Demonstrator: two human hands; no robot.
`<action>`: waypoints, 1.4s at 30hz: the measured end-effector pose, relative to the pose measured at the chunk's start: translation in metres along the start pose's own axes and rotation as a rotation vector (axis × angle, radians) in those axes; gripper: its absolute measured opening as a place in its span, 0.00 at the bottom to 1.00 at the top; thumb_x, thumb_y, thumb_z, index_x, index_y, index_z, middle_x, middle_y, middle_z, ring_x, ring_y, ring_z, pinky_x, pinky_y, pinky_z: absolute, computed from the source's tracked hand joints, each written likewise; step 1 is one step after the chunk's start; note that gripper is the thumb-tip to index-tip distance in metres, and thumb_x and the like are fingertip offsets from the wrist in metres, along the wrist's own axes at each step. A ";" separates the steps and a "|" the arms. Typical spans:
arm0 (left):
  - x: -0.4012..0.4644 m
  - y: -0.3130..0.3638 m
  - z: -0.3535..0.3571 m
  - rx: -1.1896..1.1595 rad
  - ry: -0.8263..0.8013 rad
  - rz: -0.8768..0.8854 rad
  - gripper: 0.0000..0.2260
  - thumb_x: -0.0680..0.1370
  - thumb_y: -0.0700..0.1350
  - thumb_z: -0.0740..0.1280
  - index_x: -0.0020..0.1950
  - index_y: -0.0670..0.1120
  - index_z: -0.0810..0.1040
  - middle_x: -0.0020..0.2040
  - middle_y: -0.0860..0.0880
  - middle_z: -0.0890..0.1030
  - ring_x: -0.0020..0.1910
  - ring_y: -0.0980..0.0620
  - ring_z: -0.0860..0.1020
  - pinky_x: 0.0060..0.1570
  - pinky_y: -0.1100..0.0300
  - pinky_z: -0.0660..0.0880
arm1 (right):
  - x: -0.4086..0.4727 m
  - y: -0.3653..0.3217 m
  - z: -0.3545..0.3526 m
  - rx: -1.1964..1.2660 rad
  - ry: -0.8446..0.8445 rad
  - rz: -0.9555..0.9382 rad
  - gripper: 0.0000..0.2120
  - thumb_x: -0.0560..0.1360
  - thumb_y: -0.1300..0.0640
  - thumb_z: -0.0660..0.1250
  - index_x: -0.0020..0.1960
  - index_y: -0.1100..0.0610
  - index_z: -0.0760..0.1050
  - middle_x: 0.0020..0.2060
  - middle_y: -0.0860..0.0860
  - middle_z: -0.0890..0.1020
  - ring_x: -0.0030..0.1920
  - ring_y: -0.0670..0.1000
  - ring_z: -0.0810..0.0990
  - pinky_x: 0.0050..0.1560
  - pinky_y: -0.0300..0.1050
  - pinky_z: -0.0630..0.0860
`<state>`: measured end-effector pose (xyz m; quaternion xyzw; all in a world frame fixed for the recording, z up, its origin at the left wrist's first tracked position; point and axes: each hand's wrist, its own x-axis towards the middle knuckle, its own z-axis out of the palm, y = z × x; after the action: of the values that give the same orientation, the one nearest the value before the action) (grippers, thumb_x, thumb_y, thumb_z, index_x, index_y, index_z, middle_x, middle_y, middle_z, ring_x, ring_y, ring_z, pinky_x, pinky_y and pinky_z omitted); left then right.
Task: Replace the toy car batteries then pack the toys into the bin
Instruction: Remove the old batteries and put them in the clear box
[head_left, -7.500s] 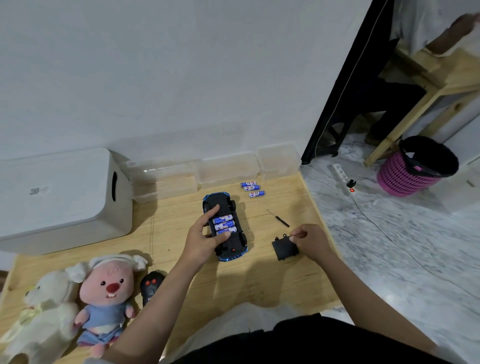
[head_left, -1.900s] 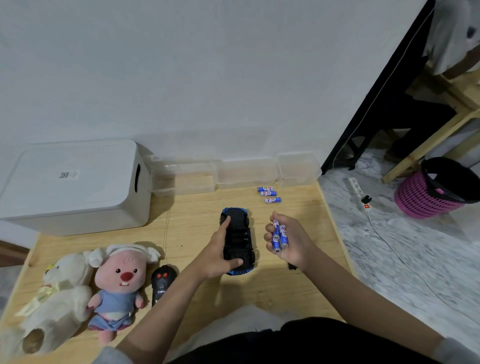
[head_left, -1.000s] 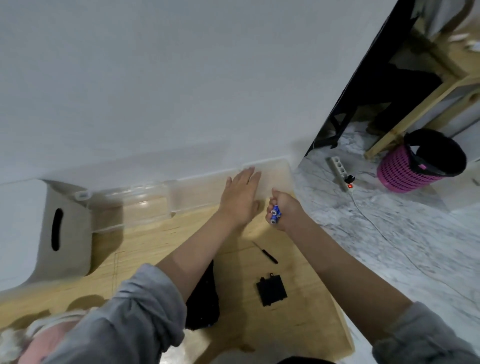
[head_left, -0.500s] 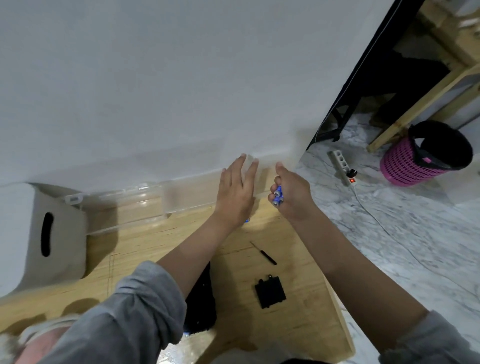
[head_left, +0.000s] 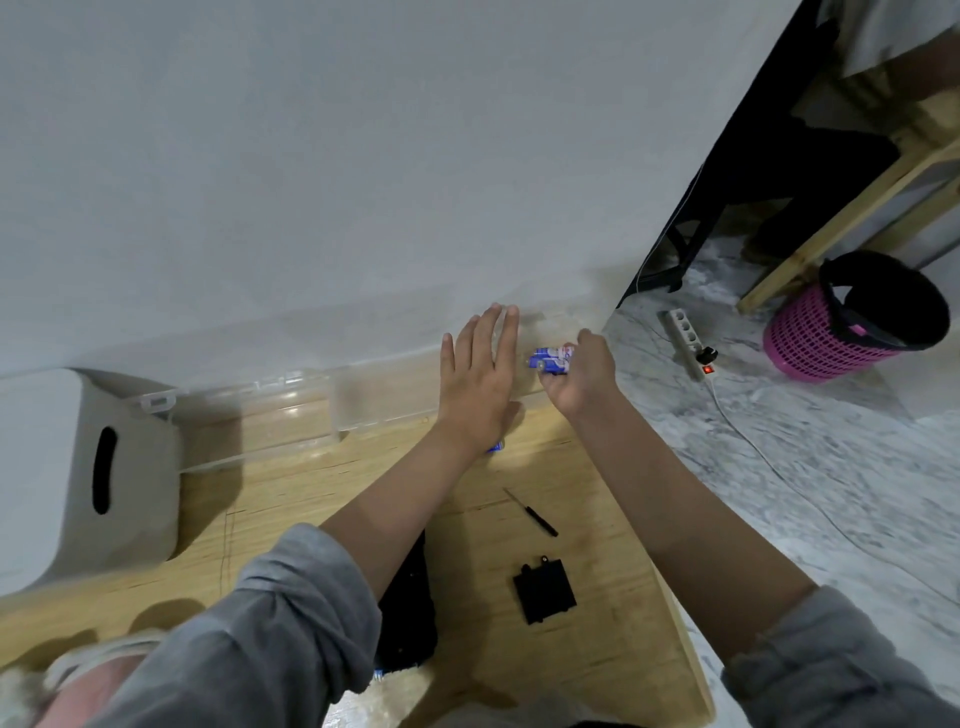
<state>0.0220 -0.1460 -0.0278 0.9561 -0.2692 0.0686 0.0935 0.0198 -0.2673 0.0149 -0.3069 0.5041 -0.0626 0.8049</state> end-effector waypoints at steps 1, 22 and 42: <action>0.000 0.000 0.000 0.005 0.002 -0.002 0.58 0.51 0.55 0.82 0.74 0.41 0.58 0.70 0.41 0.65 0.66 0.40 0.71 0.60 0.39 0.71 | -0.001 -0.001 0.003 -0.022 -0.001 0.003 0.10 0.79 0.60 0.53 0.39 0.59 0.63 0.34 0.52 0.64 0.29 0.49 0.63 0.31 0.40 0.67; -0.007 0.002 0.001 -0.039 0.030 0.103 0.34 0.58 0.41 0.80 0.60 0.40 0.72 0.60 0.43 0.76 0.62 0.41 0.75 0.63 0.37 0.67 | 0.019 -0.016 -0.055 -1.446 -0.348 -1.615 0.18 0.66 0.74 0.66 0.53 0.62 0.78 0.44 0.57 0.78 0.45 0.59 0.75 0.42 0.42 0.71; -0.009 0.009 0.006 -0.108 -0.065 0.170 0.15 0.59 0.34 0.72 0.46 0.37 0.81 0.48 0.39 0.82 0.45 0.39 0.81 0.51 0.51 0.77 | 0.037 -0.010 -0.069 -1.750 -0.543 -1.261 0.15 0.68 0.61 0.73 0.54 0.57 0.79 0.51 0.51 0.75 0.52 0.51 0.72 0.40 0.49 0.78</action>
<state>0.0104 -0.1508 -0.0339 0.9250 -0.3557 0.0308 0.1301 -0.0188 -0.3209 -0.0291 -0.9736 -0.0648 -0.0140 0.2184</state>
